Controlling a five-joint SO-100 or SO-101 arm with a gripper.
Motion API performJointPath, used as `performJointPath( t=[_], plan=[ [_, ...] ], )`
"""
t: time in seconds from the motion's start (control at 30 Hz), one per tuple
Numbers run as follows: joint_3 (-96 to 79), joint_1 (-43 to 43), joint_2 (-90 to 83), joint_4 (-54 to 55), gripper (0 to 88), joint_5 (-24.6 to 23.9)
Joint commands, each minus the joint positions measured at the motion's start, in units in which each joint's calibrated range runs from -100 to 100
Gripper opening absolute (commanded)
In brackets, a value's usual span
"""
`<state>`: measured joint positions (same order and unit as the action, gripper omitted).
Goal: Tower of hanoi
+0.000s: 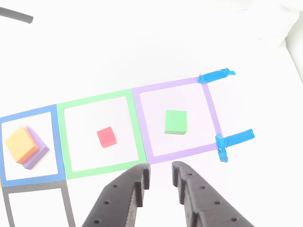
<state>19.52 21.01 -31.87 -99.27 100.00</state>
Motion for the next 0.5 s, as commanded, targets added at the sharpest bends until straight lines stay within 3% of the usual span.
performJointPath(
  t=[0.0, 0.2, 0.47],
  plan=[
    [0.1, 3.1, -2.0, -0.6, 0.8, 0.0],
    [-16.0, 9.1, -8.2, 4.4, 4.7, 0.0],
    [-45.5, 13.5, -16.1, 25.6, 21.9, 0.0]
  ],
)
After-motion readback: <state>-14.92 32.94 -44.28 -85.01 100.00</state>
